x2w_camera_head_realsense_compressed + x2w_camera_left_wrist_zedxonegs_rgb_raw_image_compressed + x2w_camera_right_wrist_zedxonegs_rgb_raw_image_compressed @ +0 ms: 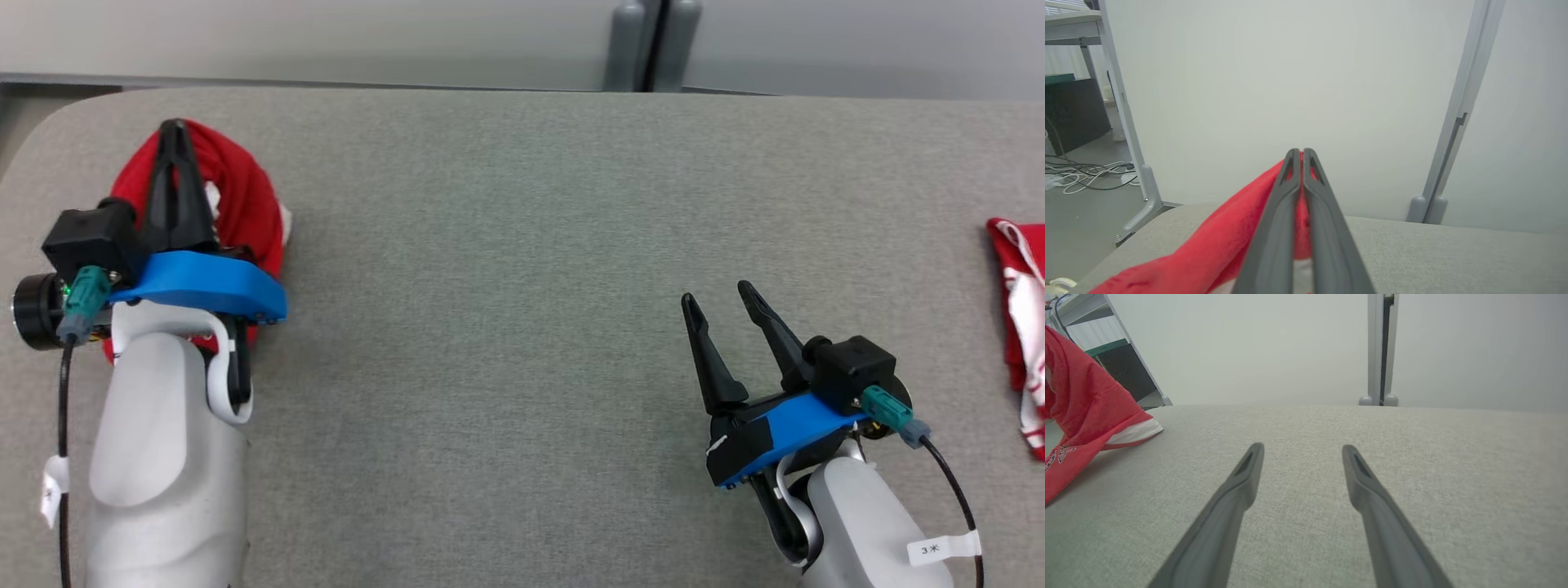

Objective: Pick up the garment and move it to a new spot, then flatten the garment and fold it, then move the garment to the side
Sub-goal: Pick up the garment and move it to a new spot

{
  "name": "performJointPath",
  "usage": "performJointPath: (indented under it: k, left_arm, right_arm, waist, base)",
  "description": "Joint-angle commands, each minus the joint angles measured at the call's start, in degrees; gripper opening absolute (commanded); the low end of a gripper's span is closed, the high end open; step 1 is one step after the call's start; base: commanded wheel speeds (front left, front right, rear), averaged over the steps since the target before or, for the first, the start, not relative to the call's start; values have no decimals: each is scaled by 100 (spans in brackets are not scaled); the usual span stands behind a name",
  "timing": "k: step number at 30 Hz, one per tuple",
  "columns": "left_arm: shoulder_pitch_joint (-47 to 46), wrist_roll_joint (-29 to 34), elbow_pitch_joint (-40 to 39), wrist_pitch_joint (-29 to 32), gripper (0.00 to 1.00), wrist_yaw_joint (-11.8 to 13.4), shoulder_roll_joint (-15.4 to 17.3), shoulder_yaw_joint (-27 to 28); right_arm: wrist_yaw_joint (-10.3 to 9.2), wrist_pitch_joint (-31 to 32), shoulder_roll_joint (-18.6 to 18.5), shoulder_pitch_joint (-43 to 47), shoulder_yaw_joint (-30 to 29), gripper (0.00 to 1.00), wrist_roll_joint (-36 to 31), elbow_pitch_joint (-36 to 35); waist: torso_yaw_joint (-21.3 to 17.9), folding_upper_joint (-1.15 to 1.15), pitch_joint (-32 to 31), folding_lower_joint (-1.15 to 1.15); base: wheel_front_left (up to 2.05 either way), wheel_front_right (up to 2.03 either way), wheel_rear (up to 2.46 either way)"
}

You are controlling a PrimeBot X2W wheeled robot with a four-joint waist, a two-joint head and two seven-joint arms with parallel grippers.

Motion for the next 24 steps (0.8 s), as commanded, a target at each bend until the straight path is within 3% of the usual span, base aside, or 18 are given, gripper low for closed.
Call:
performJointPath:
  k: [1, 11, 18, 23, 24]
  left_arm:
    - [91, 12, -76, -16, 0, -35, -36, -87]
    - [385, -455, 56, -15, 0, -164, -172, -1077]
    - [509, -1097, 180, -15, 0, 22, -170, -2151]
    - [712, -1380, 224, -16, 0, 280, -163, -2835]
    - [772, -1434, 195, -16, 15, 344, -164, -2911]
  right_arm:
    - [1, -29, -24, 82, -7, 100, 50, 21]
    - [1, -29, -22, 50, 133, 100, 282, 33]
    - [1, -29, -20, 75, 190, 100, 390, 59]
    - [1, -29, -20, 144, 231, 100, 440, 48]
    - [1, -29, -20, 166, 219, 100, 443, 52]
  waist:
    - [-271, 1, -193, 1]
    - [-1437, 1, -259, 1]
    - [-2102, 1, -208, 1]
    - [-2264, 1, -235, 1]
    - [-2257, 1, -253, 1]
  base:
    - [0, 0, 0]
    - [0, 0, 0]
    - [0, 0, 0]
    - [0, 0, 0]
    - [0, 0, 0]
